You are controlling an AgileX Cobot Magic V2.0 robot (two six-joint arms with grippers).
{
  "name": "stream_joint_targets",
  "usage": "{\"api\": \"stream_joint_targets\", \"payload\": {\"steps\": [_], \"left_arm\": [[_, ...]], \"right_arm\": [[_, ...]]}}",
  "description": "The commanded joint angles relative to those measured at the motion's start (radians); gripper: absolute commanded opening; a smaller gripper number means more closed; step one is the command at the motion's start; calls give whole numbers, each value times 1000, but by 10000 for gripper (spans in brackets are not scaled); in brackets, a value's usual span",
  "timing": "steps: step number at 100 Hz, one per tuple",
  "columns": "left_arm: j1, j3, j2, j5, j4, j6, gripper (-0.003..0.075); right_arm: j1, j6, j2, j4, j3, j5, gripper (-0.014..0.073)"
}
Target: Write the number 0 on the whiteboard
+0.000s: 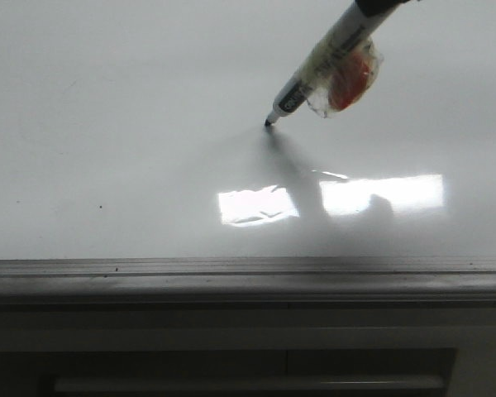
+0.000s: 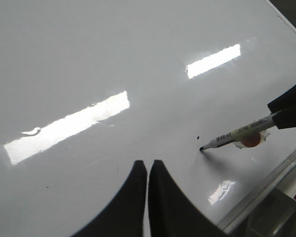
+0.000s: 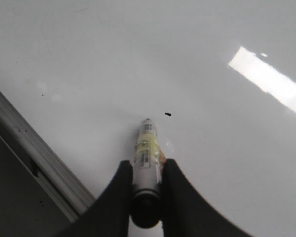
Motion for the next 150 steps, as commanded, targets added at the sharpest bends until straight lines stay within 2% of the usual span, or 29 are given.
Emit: {"api": "stream_joint_targets", "payload": {"steps": [1,13,27,50,65,113,150], "left_arm": [[1,-24,9,-73,9,-12,-20],[1,-24,9,-73,7,-12,-20],[1,-24,9,-73,7,-12,-20],[1,-24,9,-73,-1,-12,-20],[1,-24,9,-73,-1,-12,-20],[1,-24,9,-72,-1,-12,-20],[1,-24,9,-70,-1,-12,-20]], "right_arm": [[-1,4,-10,-39,-24,-7,-69],[-1,4,-10,-73,-24,-2,-68],[-1,76,-12,-168,-24,17,-69],[-1,76,-12,-171,-24,41,-69],[-1,76,1,-131,-24,-18,-69],[-1,74,80,-58,-24,-48,-69],[-1,-19,47,125,-24,50,-69]]}}
